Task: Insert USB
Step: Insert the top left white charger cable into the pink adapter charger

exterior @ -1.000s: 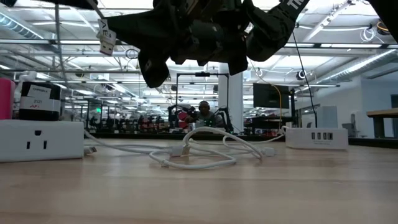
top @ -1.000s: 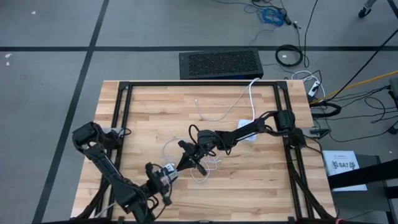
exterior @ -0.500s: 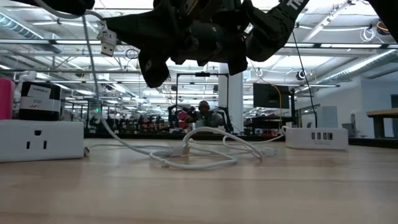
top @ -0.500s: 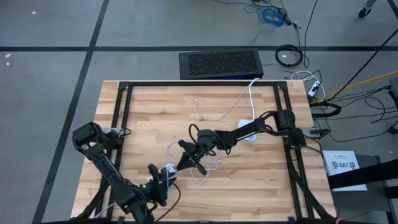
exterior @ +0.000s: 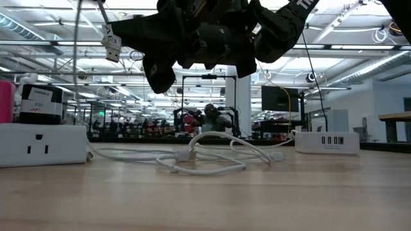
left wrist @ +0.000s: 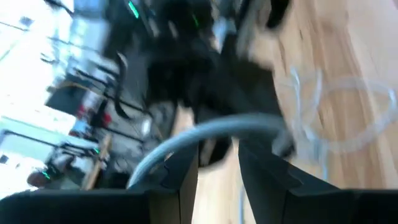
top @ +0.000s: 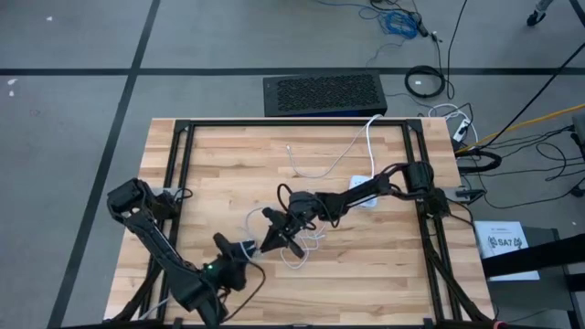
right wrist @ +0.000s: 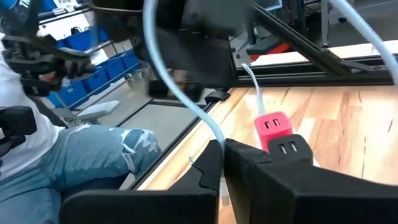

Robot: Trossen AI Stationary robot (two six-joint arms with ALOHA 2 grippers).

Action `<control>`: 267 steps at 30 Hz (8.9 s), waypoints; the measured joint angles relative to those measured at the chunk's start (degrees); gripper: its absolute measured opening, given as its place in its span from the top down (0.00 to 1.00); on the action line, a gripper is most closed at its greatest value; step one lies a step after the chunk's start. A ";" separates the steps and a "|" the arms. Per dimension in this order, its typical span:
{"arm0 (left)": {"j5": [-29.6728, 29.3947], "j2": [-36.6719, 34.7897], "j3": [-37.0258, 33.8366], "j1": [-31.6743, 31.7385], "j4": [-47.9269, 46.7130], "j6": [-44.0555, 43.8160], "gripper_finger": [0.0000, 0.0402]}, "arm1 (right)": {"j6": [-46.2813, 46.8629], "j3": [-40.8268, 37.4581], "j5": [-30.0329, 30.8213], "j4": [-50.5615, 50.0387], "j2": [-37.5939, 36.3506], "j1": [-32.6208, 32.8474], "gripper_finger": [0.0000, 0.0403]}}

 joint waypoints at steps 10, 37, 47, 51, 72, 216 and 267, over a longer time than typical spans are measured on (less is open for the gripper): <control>13.38 0.00 -2.42 -0.99 -3.06 -10.15 0.69 | -0.46 0.00 0.10 -0.08 0.00 0.56 1.00; 8.33 -0.10 -2.00 1.83 17.56 -9.98 0.96 | -0.80 -0.11 -0.04 -0.24 0.00 0.56 1.00; 2.73 -1.73 -2.00 1.11 13.45 -26.85 0.98 | 1.91 0.13 0.21 0.21 -0.65 -0.06 0.98; -1.28 -1.79 -3.03 0.85 11.99 -35.17 0.98 | 1.29 0.12 2.28 -4.63 -3.08 -0.69 0.92; -13.20 -1.96 -3.99 6.47 16.42 -41.51 0.98 | -6.65 -0.13 65.69 -32.84 -17.94 13.52 0.63; 3.45 -18.83 -4.12 5.47 15.24 -24.84 0.99 | -13.40 12.63 50.42 -18.71 -4.72 11.72 0.99; 0.67 -16.96 -4.78 -14.78 -2.92 -51.04 0.72 | -7.48 15.19 21.52 6.88 12.90 5.04 1.00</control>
